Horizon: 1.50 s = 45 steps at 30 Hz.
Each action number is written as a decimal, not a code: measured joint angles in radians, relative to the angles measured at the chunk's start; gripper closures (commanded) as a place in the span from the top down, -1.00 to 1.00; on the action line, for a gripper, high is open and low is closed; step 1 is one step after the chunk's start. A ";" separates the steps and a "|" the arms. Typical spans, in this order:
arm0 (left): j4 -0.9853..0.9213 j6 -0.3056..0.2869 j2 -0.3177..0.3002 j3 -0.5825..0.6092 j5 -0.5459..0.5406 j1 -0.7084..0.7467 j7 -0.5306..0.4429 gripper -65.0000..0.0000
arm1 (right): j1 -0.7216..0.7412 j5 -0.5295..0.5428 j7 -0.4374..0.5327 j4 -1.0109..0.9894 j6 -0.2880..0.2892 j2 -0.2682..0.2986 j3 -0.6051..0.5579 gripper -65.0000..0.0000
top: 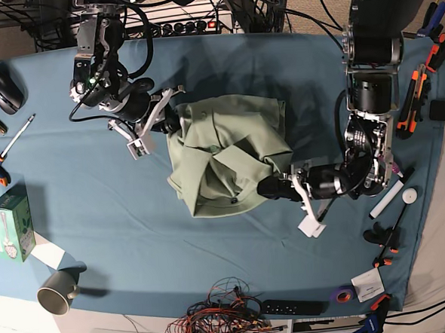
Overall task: Fold the T-shirt properly
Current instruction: 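Grasp the shirt's side with the left gripper and tuck it under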
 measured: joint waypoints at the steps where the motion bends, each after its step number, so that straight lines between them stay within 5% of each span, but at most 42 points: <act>1: 0.000 0.000 -0.001 0.000 0.000 0.001 0.001 -1.00 | 0.000 0.000 0.000 0.000 -0.010 0.000 0.000 -1.00; 11: 0.000 0.000 0.001 0.000 0.000 0.000 -0.023 -1.00 | -0.008 0.002 0.010 0.001 -0.063 -0.001 -0.001 -1.00; 20: 0.000 -0.008 0.003 0.000 0.023 0.000 -0.039 -1.00 | -0.011 0.047 -0.005 0.001 -0.010 0.000 0.000 -1.00; 33: 0.000 -0.008 0.003 0.000 0.030 0.000 -0.057 -1.00 | -0.027 0.045 -0.072 0.051 -0.009 0.000 0.000 -1.00; 37: 0.000 -0.008 0.003 0.000 0.030 0.000 -0.057 -1.00 | -0.027 0.035 -0.082 0.051 0.024 0.000 0.000 -0.53; 40: 0.000 -0.016 0.003 0.000 0.030 0.000 -0.057 -1.00 | -0.027 0.031 -0.084 0.051 0.025 0.003 0.000 -0.44; 41: 0.000 -0.016 0.003 0.000 0.030 0.000 -0.057 -0.95 | -0.027 0.031 -0.083 0.051 0.025 0.003 0.000 -0.44; 45: 0.000 -0.018 0.003 0.000 0.029 0.000 -0.060 -0.07 | -0.028 0.022 -0.085 0.065 0.025 0.007 0.000 -0.44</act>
